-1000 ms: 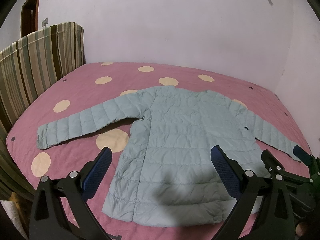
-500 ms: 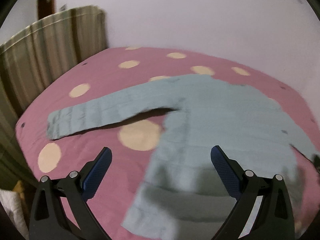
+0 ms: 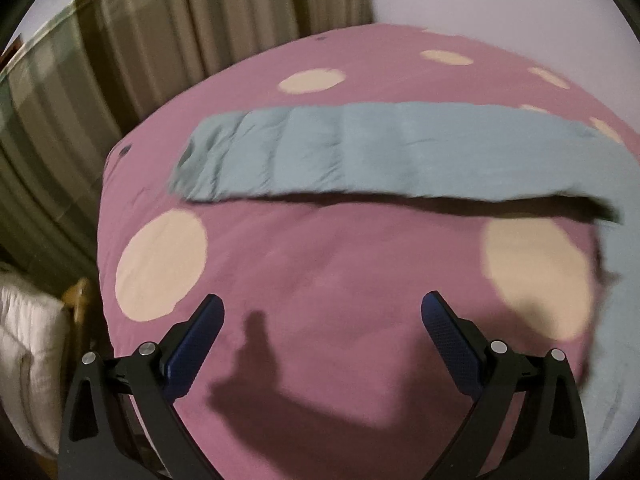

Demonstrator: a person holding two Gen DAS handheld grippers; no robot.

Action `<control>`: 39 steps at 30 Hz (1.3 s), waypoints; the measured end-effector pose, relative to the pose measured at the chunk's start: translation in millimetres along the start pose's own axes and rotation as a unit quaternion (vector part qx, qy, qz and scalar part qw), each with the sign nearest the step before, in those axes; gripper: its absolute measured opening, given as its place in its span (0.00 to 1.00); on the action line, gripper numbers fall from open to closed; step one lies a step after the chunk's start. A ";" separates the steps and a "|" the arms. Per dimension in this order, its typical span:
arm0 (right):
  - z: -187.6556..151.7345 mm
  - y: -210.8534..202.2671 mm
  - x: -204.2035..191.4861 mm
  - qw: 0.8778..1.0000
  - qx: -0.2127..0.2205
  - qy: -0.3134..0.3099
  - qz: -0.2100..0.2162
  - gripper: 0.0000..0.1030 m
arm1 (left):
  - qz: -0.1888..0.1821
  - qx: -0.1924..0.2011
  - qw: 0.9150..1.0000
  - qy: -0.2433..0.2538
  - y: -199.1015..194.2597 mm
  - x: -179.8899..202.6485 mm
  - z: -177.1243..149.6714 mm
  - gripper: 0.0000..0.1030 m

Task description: Fold large clothes

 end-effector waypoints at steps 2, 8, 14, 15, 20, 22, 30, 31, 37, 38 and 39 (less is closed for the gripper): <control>6.2 11.4 20.4 1.000 -0.005 0.028 -0.006 0.68 | 0.016 0.001 1.000 -0.007 7.9 -7.0 -1.5 0.96; 28.2 47.2 76.6 0.994 -0.002 0.109 -0.013 0.68 | 0.043 0.019 0.999 0.001 6.6 -5.6 -3.3 0.96; 42.7 69.6 106.2 0.990 0.011 0.142 -0.009 0.68 | 0.037 0.012 0.999 -0.003 9.3 -3.5 -1.9 0.96; 46.3 72.5 110.0 0.989 0.018 0.147 -0.008 0.68 | 0.038 0.010 0.999 -0.001 10.1 -2.4 -1.6 0.96; 56.6 82.0 114.4 0.985 0.040 0.167 -0.008 0.63 | 0.041 0.007 0.999 0.002 13.1 -0.9 -1.4 0.96; 59.1 82.9 115.3 0.984 0.047 0.172 -0.023 0.38 | 0.040 0.007 0.999 0.002 14.1 -1.1 -1.7 0.96; 70.4 61.1 78.7 0.989 0.069 0.128 0.013 0.06 | 0.037 0.005 0.999 0.000 16.1 -2.4 -2.4 0.96; 70.8 57.8 69.3 0.990 0.072 0.117 0.018 0.06 | 0.036 0.005 0.999 0.000 16.5 -2.4 -2.5 0.96; 59.6 34.1 -54.9 0.994 0.075 -0.005 0.080 0.06 | 0.025 0.002 1.000 -0.008 18.6 -5.4 -3.1 0.96; 54.9 31.2 -77.1 0.993 0.075 -0.026 0.088 0.06 | 0.024 0.001 1.000 -0.009 18.6 -5.7 -2.5 0.96; 48.1 29.0 -108.1 0.991 0.072 -0.053 0.102 0.06 | 0.022 0.001 1.000 -0.010 18.9 -6.1 -2.5 0.96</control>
Point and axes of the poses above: each gripper's, at about its wrist camera, not at the fingertips, and y roughly the way its jaws point, x to its right, z to its top, the point moved 3 cm from there along y, roughly the way its jaws point, and after that the axes turned 1 degree about z, right-handed, at the moved point
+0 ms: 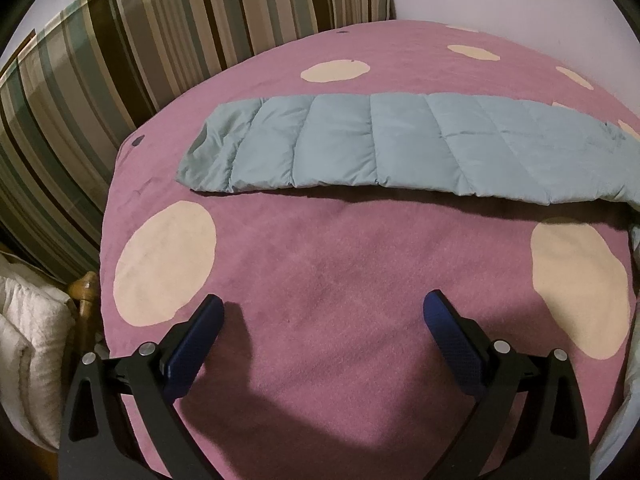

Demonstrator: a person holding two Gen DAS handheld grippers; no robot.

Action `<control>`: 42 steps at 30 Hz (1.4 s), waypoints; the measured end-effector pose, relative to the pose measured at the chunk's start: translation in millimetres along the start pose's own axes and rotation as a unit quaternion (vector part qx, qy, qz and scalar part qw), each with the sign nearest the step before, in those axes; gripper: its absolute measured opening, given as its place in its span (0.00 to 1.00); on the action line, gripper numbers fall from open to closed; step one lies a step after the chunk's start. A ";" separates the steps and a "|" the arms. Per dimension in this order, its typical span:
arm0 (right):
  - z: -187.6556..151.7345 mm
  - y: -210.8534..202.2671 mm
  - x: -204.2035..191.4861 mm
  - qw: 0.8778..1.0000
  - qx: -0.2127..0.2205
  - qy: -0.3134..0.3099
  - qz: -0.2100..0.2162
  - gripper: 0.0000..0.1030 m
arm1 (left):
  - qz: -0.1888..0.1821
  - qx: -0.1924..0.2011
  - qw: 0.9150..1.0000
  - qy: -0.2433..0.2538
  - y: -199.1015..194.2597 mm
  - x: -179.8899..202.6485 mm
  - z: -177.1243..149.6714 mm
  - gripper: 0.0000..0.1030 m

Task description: Fold large clothes

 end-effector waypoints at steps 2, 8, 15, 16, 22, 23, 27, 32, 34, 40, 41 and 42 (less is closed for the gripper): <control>-6.5 5.4 -36.7 0.999 -0.009 -0.026 0.020 0.06 | 0.000 0.000 1.000 0.000 0.3 0.0 -0.1 0.96; -52.8 29.6 -167.5 0.988 -0.053 -0.122 0.080 0.06 | 0.001 0.000 1.000 0.001 0.4 -0.6 0.2 0.96; -133.0 49.0 -287.6 0.959 -0.099 -0.239 0.117 0.06 | -0.002 0.000 1.000 -0.002 0.5 0.0 0.0 0.96; -140.0 51.1 -295.2 0.956 -0.104 -0.247 0.120 0.06 | -0.002 0.000 1.000 -0.002 0.5 0.0 -0.2 0.96; -190.1 64.5 -333.8 0.931 -0.145 -0.312 0.122 0.06 | -0.009 -0.002 1.000 -0.006 1.4 -1.6 -0.7 0.96; -198.5 67.1 -339.7 0.927 -0.151 -0.322 0.121 0.06 | -0.010 -0.003 1.000 -0.007 1.5 -1.9 -1.0 0.96; -220.7 70.8 -349.3 0.916 -0.167 -0.345 0.119 0.07 | -0.013 -0.003 1.000 -0.009 1.9 -2.1 -1.0 0.96; -232.1 76.6 -359.2 0.907 -0.179 -0.363 0.117 0.11 | -0.013 -0.003 1.000 -0.009 2.5 -2.8 -0.7 0.96; -237.0 81.2 -363.8 0.903 -0.189 -0.367 0.118 0.19 | -0.013 -0.003 1.000 -0.008 2.6 -2.9 -0.5 0.96; -248.2 72.5 -372.1 0.888 -0.209 -0.374 0.163 0.57 | -0.013 -0.003 1.000 -0.008 2.4 -3.0 -0.6 0.96; -247.7 63.9 -372.6 0.885 -0.210 -0.374 0.180 0.57 | -0.013 -0.003 1.000 -0.008 2.4 -2.8 -0.4 0.96; -245.7 55.7 -372.2 0.883 -0.209 -0.374 0.192 0.57 | -0.012 -0.003 1.000 -0.008 2.4 -2.6 -0.5 0.96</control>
Point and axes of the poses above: each gripper's, at about its wrist camera, not at the fingertips, and y roughly the way its jaws point, x to its right, z to its top, the point moved 3 cm from there along y, roughly the way its jaws point, and after that the axes turned 1 degree about z, right-handed, at the moved point
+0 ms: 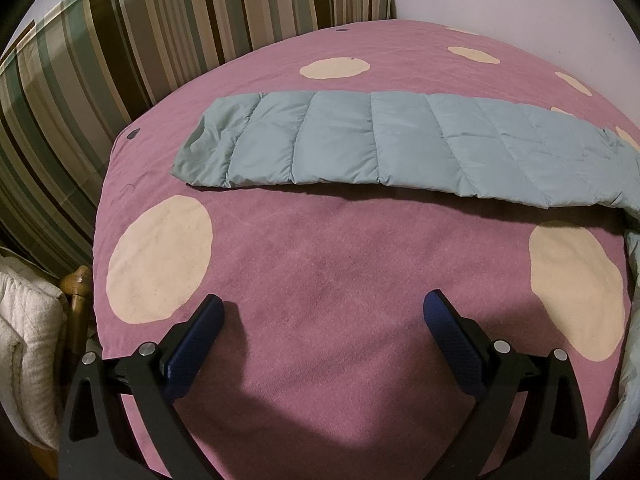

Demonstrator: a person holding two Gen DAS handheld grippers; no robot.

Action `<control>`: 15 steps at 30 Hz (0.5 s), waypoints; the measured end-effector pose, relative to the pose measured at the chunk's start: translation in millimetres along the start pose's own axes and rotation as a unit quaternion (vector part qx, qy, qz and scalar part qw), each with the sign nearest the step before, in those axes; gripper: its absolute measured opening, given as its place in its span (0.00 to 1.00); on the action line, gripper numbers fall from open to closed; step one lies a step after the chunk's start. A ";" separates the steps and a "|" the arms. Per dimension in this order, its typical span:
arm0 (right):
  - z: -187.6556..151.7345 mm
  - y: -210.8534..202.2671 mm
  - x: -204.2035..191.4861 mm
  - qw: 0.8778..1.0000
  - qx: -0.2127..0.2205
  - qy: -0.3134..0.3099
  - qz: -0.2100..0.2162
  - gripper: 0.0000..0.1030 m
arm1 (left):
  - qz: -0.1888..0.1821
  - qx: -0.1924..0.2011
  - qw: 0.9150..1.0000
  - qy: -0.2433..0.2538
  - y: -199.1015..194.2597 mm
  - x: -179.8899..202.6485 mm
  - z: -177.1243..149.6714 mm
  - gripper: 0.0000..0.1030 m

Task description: Fold large clothes

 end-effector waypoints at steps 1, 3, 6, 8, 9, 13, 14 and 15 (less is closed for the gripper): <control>-0.5 -7.6 -0.9 1.000 0.006 0.000 0.009 0.57 | 0.000 0.000 1.000 0.000 -0.1 0.0 0.0 0.96; -1.5 -31.1 4.3 0.999 0.026 0.009 0.031 0.57 | 0.001 0.000 1.000 0.001 -0.5 -0.4 -0.1 0.96; -7.9 -74.2 44.1 0.998 0.054 0.037 0.018 0.49 | 0.000 0.000 1.000 0.000 -0.5 -0.5 -0.2 0.96; -14.5 -92.5 82.5 0.996 0.056 0.071 0.000 0.40 | 0.001 0.001 1.000 0.001 -0.7 -0.3 -0.1 0.96; -19.7 -101.2 109.5 0.994 0.054 0.095 -0.017 0.35 | 0.002 0.001 1.000 0.002 -0.7 -0.5 -0.3 0.96; -44.5 -118.7 202.9 0.980 0.052 0.171 -0.092 0.25 | 0.002 0.001 1.000 0.002 -0.4 -1.9 0.1 0.96; -52.9 -121.1 225.5 0.974 0.051 0.193 -0.105 0.25 | 0.002 0.001 1.000 0.002 -0.3 -2.5 0.2 0.96; -60.2 -120.5 243.8 0.970 0.047 0.208 -0.115 0.25 | 0.002 0.001 1.000 0.002 -0.4 -1.7 0.2 0.96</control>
Point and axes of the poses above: each gripper's, at about its wrist camera, not at the fingertips, and y roughly the way its jaws point, x to its right, z to its top, the point moved 3 cm from there along y, roughly the way its jaws point, and after that the axes turned 1 degree about z, right-handed, at the moved point
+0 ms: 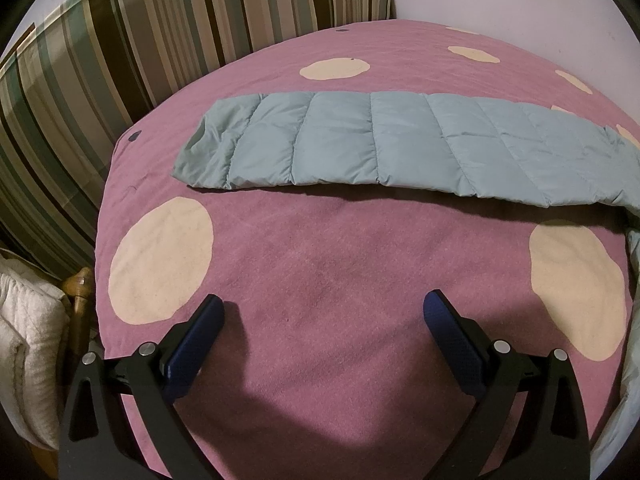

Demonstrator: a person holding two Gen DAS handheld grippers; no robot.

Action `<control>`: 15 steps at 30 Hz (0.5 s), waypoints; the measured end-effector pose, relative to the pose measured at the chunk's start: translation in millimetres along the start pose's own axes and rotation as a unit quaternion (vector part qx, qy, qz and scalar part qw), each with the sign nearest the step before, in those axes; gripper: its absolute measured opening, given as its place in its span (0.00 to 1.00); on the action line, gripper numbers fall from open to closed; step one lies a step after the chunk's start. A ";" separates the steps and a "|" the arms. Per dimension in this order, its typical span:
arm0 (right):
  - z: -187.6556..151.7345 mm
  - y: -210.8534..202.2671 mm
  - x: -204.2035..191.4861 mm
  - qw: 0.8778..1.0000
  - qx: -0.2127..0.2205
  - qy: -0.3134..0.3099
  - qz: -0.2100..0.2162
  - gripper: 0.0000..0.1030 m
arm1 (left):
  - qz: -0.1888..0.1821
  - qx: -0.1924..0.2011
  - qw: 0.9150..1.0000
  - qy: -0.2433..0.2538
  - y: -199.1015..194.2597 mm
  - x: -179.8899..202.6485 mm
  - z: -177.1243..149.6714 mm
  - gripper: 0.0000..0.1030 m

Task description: Fold large clothes

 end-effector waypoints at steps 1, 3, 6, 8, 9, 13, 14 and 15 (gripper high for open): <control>-1.0 4.3 10.1 1.000 -0.004 0.005 -0.009 0.25 | 0.000 0.000 1.000 0.000 -0.1 0.3 0.0 0.96; -8.6 19.1 27.0 0.999 -0.025 0.011 -0.016 0.25 | 0.000 0.000 1.000 0.000 0.1 0.1 0.0 0.96; -24.3 45.6 35.7 0.999 -0.052 0.009 -0.008 0.24 | 0.001 0.000 1.000 0.001 0.3 -0.4 0.0 0.96; -26.4 44.5 32.3 0.999 -0.045 0.003 -0.009 0.24 | 0.003 0.000 1.000 0.002 0.2 -0.6 0.2 0.96; -25.5 43.8 32.3 0.999 -0.044 0.002 -0.009 0.24 | 0.003 0.001 1.000 0.002 0.0 0.0 0.7 0.96; -13.3 24.9 37.4 1.000 -0.028 0.006 0.000 0.24 | 0.003 0.001 1.000 0.002 0.2 -0.3 0.9 0.96; -6.9 17.6 39.9 1.000 -0.016 0.008 0.002 0.24 | 0.003 0.001 1.000 0.002 -0.3 0.9 0.7 0.96; -1.5 13.2 42.6 1.000 -0.008 0.010 0.002 0.24 | 0.003 0.001 1.000 0.002 -0.2 0.7 0.7 0.96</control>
Point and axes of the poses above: each gripper's, at about its wrist camera, not at the fingertips, and y roughly the way its jaws point, x to its right, z to its top, the point moved 3 cm from there along y, roughly the way its jaws point, and after that the axes turned 1 degree about z, right-handed, at the moved point
